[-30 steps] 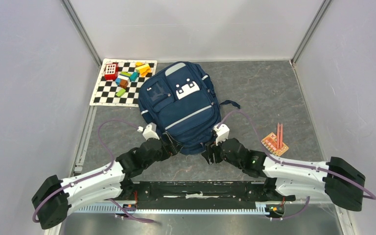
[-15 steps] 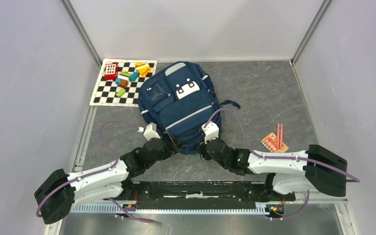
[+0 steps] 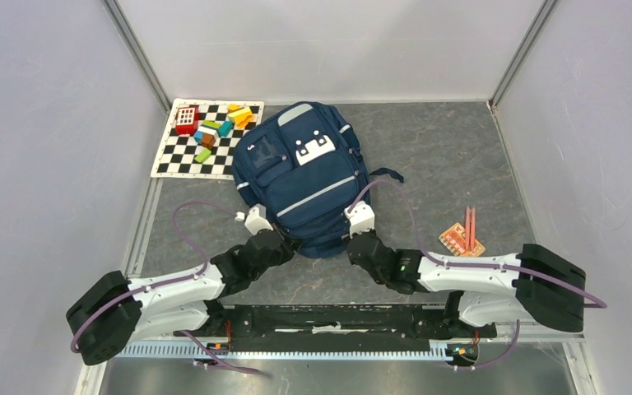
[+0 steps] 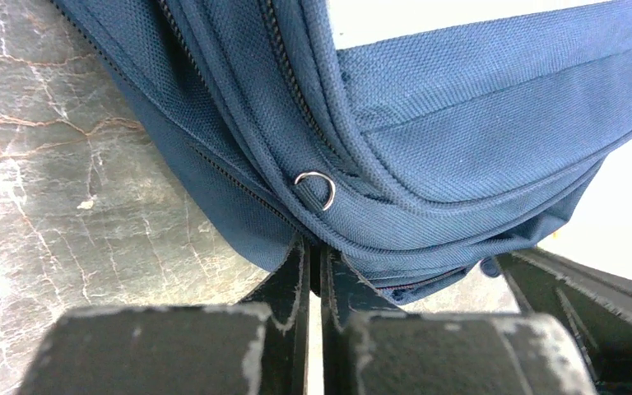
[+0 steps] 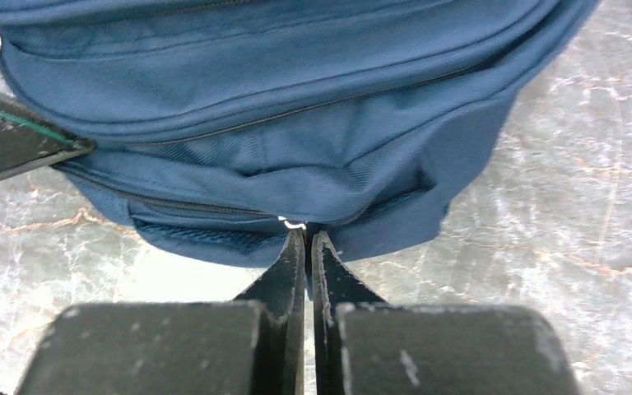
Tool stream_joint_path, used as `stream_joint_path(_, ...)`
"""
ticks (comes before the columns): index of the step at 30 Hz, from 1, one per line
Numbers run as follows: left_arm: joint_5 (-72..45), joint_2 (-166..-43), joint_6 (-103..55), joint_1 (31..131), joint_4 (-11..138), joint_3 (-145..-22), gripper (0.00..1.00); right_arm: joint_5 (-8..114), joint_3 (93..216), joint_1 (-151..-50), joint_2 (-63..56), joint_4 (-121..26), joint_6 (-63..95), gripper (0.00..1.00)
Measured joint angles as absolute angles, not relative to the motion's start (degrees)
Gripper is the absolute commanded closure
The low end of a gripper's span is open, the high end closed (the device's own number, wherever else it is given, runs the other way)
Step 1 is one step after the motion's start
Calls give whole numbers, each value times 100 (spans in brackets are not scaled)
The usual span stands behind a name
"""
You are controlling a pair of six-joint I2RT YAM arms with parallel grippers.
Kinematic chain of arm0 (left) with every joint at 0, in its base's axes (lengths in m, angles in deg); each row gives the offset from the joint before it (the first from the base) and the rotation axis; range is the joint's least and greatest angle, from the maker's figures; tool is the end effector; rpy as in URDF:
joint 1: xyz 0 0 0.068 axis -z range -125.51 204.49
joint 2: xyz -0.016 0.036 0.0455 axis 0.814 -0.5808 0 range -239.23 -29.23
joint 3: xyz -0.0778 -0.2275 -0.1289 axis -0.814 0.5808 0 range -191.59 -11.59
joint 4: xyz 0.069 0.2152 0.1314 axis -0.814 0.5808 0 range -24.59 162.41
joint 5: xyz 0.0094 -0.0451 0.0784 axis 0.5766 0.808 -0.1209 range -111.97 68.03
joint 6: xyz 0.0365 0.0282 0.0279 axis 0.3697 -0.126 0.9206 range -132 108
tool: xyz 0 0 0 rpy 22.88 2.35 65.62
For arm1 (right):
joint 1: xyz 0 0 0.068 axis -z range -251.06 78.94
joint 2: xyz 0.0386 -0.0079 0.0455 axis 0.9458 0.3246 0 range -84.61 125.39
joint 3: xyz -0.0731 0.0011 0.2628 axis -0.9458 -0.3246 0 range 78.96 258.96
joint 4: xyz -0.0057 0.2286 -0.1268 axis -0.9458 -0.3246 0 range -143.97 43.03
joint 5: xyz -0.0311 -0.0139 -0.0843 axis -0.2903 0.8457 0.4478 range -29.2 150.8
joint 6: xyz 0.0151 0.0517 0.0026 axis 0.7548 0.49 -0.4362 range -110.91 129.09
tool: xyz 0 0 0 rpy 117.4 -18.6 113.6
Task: Pack the student bag
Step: Zip the student bag at the center of the board.
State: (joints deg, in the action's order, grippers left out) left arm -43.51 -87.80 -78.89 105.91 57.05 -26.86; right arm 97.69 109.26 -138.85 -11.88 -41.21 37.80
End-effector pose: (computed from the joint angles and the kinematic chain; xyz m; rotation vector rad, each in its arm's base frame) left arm 0.1286 -0.1400 0.1531 -0.5192 2.1795 -0.7804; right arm 0.1124 0.2189 0.1833 -0.3630 2.0519 0.3137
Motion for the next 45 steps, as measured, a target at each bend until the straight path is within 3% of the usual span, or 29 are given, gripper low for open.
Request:
stream_joint_path(11, -4589, -7418, -7905, 10333, 6171, -2286, 97, 8462, 10817, -11979, -1818, -4141, 3030, 100)
stream_joint_path(13, -4587, -7167, -7874, 10296, 6409, -2286, 74, 8053, 10828, -11714, -1774, -4071, 2851, 100)
stream_joint_path(14, -4587, -7024, -7837, 10283, 6553, -2288, 53, 7876, 10858, -11631, -1731, -4079, 2765, 100)
stream_joint_path(16, -4602, -6760, -7647, 10254, 6947, -2316, 27, 7565, 10968, -11537, -1643, -4182, 2584, 100)
stream_joint_path(17, -4613, -6649, -7540, 10237, 7154, -2349, 20, 7465, 10996, -11509, -1630, -4206, 2525, 100)
stream_joint_path(20, -4640, -6367, -7120, 10208, 7839, -2609, 10, 7220, 11009, -11448, -1643, -4239, 2429, 100)
stream_joint_path(26, -4478, -6677, -5717, 10208, 8326, -3744, 5, 6748, 10930, -11426, -1739, -4149, 2514, 100)
stream_joint_path(31, -3958, -7903, -4563, 10320, 8278, -4834, 6, 6455, 10826, -11402, -1770, -4038, 2678, 100)
stream_joint_path(35, -3829, -8793, -3697, 10991, 8142, -5326, 3, 6309, 10762, -11402, -1794, -3970, 2796, 100)
stream_joint_path(45, -3894, -10399, -2515, 11760, 7666, -5969, 11, 6068, 10528, -11402, -1995, -3800, 3098, 100)
